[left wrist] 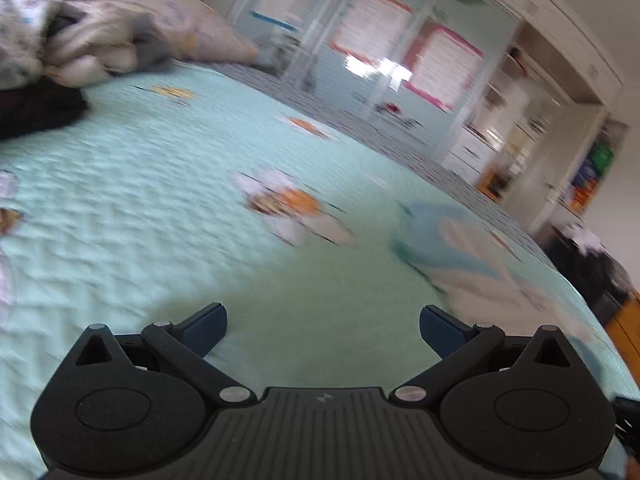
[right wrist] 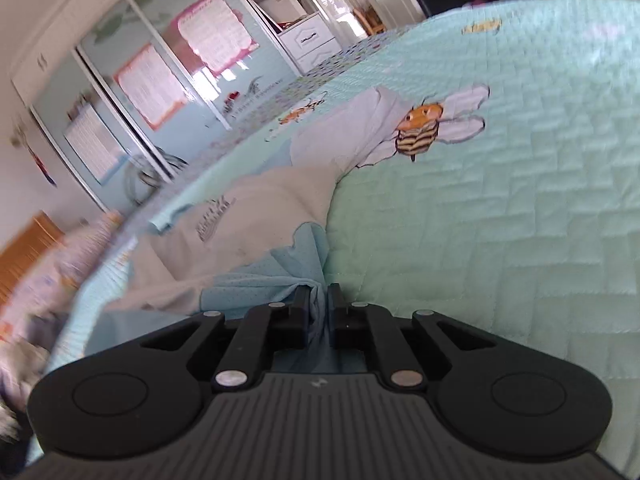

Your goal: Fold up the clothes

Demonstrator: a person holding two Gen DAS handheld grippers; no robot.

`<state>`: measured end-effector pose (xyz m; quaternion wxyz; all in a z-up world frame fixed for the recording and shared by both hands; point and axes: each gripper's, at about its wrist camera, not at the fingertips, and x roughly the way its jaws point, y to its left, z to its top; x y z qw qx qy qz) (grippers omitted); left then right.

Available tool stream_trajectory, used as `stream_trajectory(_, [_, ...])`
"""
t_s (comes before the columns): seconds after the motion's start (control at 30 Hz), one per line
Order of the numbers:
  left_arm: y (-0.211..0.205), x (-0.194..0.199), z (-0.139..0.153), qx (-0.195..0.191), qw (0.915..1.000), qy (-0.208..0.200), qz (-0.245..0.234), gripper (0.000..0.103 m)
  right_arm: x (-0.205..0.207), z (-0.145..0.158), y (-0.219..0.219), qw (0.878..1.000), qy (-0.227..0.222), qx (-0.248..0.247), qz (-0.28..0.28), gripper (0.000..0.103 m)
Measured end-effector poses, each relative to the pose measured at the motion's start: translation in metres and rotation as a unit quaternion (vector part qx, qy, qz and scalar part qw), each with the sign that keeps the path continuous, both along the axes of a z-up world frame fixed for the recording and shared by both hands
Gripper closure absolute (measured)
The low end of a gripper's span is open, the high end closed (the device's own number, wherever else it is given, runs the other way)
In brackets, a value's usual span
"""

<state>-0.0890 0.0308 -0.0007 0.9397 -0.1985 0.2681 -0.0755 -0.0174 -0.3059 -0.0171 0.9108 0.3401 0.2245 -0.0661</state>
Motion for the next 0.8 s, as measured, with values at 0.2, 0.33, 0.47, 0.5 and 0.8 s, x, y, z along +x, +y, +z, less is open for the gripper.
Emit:
stream_trajectory(0.2, [-0.090,0.024,0.002,0.107,0.9929,0.029,-0.043,0.001,0.021,-0.003,-0.009,0.998,-0.031,0.042,0.026,0.091])
stream_trajectory(0.33, [-0.112,0.038,-0.001,0.148,0.9877,0.049,-0.006,0.001,0.015,0.001,-0.020,0.996,-0.050,0.061,0.044,0.087])
stream_trajectory(0.47, [-0.121,0.044,-0.002,0.172,0.9837,0.053,-0.009,0.001,-0.010,0.002,-0.023,0.994,-0.060,0.067,0.055,0.085])
stream_trajectory(0.5, [-0.124,0.047,-0.002,0.175,0.9830,0.053,-0.010,0.001,-0.013,0.002,-0.023,0.994,-0.062,0.067,0.057,0.084])
stream_trajectory(0.8, [-0.155,0.082,-0.007,0.199,0.9769,0.043,-0.066,0.002,-0.054,-0.006,-0.030,0.992,-0.077,0.074,0.063,0.077])
